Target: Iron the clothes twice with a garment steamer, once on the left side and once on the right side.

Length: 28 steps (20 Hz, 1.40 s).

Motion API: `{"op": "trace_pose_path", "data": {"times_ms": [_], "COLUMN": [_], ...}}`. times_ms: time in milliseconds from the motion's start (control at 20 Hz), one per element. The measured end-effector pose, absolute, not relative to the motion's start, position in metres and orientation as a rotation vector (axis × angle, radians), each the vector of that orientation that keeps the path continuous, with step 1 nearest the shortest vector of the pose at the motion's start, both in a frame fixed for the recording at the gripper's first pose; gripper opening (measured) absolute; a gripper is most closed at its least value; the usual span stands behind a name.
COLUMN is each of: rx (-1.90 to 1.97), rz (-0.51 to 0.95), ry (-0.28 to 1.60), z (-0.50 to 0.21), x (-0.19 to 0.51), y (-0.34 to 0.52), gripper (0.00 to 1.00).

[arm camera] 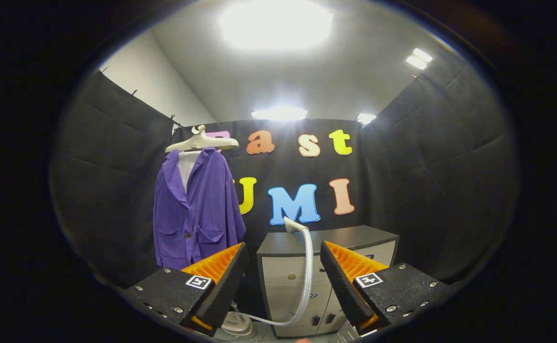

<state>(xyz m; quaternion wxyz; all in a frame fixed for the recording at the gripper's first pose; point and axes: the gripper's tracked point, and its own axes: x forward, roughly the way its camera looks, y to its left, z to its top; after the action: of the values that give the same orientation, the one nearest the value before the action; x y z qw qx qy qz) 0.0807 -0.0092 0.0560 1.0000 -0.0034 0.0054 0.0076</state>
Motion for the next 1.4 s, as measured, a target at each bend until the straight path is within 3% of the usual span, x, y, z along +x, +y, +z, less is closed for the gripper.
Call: {"op": "trace_pose_path", "data": {"times_ms": [1050, 1400], "rx": [0.032, 0.106], "rz": [0.16, 0.193], "ry": [0.067, 0.213], "z": [0.089, 0.065], "x": [0.336, 0.43], "y": [-0.046, -0.071], "gripper": [0.93, 0.93]}}
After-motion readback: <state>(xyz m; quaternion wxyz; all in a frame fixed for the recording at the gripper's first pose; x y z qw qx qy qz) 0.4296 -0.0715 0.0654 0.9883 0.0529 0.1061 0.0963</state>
